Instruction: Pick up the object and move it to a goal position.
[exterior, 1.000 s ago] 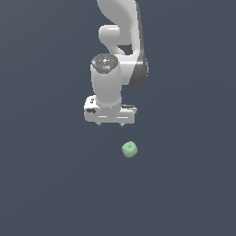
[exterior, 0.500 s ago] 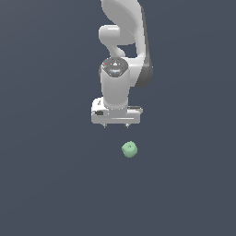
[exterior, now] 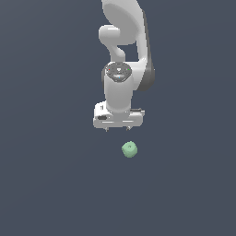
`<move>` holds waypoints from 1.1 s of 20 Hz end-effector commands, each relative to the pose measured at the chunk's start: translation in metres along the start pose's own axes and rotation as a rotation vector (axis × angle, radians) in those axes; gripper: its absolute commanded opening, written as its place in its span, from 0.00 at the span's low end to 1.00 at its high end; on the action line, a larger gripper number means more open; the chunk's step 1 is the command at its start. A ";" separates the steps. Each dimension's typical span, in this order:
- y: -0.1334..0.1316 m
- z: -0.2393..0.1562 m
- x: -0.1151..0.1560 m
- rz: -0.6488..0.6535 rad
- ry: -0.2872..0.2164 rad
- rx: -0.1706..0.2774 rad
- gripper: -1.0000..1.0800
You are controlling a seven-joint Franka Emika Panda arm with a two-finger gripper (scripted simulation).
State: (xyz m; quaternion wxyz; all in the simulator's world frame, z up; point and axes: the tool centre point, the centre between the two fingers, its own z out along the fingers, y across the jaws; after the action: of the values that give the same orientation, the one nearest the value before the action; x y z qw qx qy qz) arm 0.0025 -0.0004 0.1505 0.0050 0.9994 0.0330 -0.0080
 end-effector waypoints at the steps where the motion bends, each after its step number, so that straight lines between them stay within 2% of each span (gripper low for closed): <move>1: -0.006 0.006 0.006 -0.045 0.001 -0.001 0.96; 13: -0.047 0.048 0.046 -0.345 0.013 0.002 0.96; 22: -0.058 0.060 0.055 -0.421 0.018 0.006 0.96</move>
State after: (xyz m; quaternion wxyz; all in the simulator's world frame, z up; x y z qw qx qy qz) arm 0.0522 0.0600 0.0900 0.0000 0.9712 0.2384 -0.0005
